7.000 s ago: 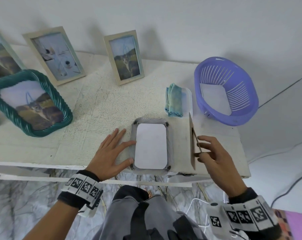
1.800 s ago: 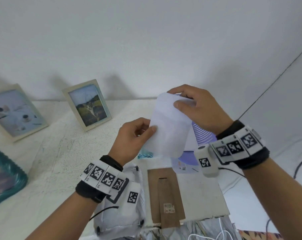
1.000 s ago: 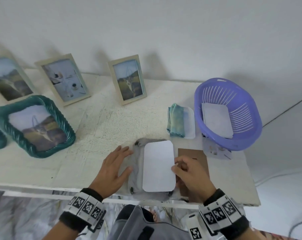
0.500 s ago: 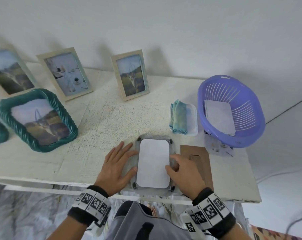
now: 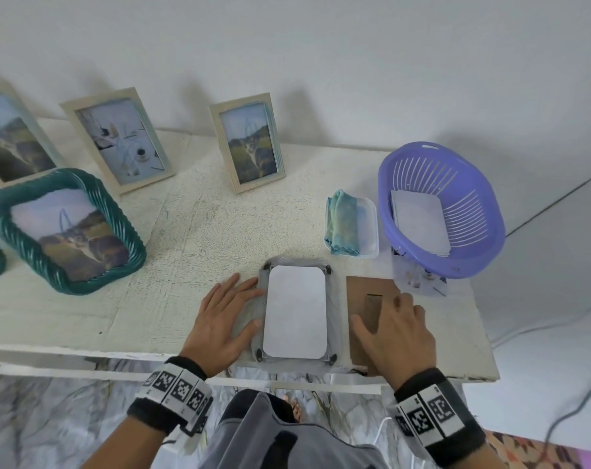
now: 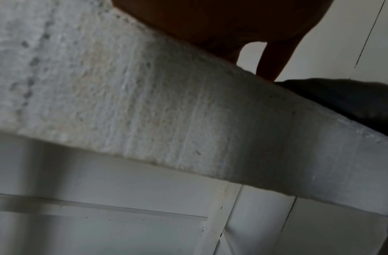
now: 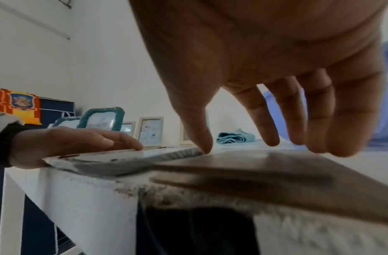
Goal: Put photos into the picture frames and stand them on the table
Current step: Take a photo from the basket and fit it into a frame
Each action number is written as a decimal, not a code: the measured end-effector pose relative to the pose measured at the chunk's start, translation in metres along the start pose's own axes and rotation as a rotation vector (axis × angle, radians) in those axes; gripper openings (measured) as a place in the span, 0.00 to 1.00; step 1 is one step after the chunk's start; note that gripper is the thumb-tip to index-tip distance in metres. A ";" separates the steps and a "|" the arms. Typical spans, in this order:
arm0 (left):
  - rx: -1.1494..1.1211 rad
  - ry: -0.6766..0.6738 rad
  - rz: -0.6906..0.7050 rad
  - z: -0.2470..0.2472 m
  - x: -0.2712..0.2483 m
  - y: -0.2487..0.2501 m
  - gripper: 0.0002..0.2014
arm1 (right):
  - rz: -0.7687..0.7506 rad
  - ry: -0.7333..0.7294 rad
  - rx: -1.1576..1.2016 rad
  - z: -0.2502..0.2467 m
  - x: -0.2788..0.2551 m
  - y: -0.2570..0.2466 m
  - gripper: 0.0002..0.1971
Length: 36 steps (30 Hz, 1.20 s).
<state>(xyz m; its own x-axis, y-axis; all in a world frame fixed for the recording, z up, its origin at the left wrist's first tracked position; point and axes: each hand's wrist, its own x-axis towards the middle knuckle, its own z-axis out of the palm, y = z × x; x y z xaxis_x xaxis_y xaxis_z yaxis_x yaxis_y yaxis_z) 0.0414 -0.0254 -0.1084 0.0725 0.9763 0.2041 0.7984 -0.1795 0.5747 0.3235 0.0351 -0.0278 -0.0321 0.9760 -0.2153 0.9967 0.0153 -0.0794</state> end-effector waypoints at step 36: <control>-0.046 0.002 0.069 -0.002 0.000 -0.009 0.21 | -0.201 -0.075 0.192 0.004 -0.003 -0.087 0.30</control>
<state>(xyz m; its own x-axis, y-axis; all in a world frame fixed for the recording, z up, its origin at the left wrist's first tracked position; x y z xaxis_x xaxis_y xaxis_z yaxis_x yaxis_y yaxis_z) 0.0336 -0.0244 -0.1121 0.1254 0.9611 0.2460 0.7635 -0.2518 0.5947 0.2361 0.0303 -0.0238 -0.2403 0.9387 -0.2473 0.9378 0.1587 -0.3088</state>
